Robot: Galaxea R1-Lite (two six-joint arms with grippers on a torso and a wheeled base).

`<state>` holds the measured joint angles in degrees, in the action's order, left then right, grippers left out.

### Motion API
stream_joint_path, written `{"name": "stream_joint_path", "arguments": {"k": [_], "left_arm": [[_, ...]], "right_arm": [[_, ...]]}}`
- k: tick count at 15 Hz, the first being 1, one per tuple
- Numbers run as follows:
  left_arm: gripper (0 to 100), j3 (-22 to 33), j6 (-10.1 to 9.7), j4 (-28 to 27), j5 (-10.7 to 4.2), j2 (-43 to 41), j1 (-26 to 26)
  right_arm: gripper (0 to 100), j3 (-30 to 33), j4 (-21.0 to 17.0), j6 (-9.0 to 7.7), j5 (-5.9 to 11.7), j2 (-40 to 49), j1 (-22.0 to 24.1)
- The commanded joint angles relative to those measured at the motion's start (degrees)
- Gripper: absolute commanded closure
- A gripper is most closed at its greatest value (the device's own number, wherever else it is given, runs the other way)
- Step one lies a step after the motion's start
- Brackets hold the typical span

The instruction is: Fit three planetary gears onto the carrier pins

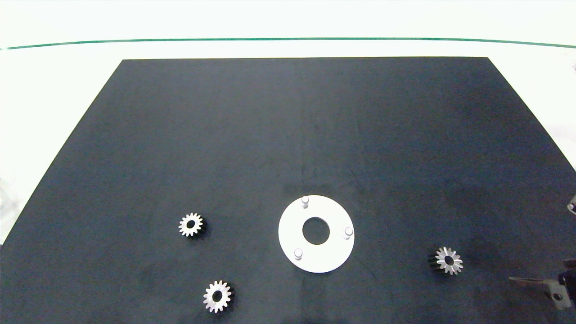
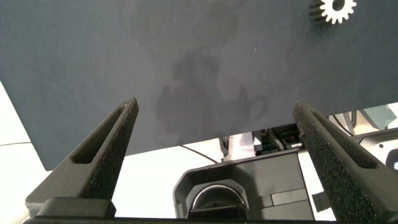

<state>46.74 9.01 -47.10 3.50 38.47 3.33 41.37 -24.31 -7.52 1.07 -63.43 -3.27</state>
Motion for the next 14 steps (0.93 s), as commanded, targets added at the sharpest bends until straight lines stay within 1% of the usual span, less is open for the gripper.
{"name": "stream_joint_path", "arguments": {"k": [1, 3, 5, 6, 8, 9, 11, 13, 14], "left_arm": [[0, 0.0, 0.13, -0.2, 0.02, 1.2, 0.0], [0, -0.1, 0.13, 0.6, 0.02, 1.3, 0.0], [0, -0.1, 0.13, 0.9, 0.02, 1.3, 0.0], [0, -0.2, 0.13, 0.9, 0.02, 1.3, 0.0], [0, -0.5, 0.13, 0.9, 0.1, 1.2, 0.0], [0, -0.6, 0.13, 0.9, 0.02, 1.2, 0.2], [0, -0.4, 0.13, 1.0, 0.02, 1.2, 0.3], [0, -0.2, 0.04, 1.7, 0.02, 1.3, 0.5], [0, -0.1, 0.04, 1.7, 0.02, 1.3, 0.5]], "right_arm": [[0, 1.3, 0.1, -0.12, -0.28, -4.1, -5.1], [0, 1.3, 0.1, -0.56, 0.25, -4.1, -8.6], [0, 1.3, 0.8, -2.06, 0.51, -4.2, -10.9], [0, 1.3, 2.2, -2.67, 0.51, -5.0, -11.5], [0, 0.7, 5.6, -3.99, 0.42, -7.6, -11.7], [0, 0.1, 7.4, -4.08, 0.42, -8.6, -11.7], [0, -2.0, 13.0, -5.13, 0.42, -10.9, -11.8], [0, -4.1, 18.5, -5.66, 0.6, -13.1, -13.2], [0, -4.6, 19.6, -5.75, 1.21, -13.5, -14.4]]}}
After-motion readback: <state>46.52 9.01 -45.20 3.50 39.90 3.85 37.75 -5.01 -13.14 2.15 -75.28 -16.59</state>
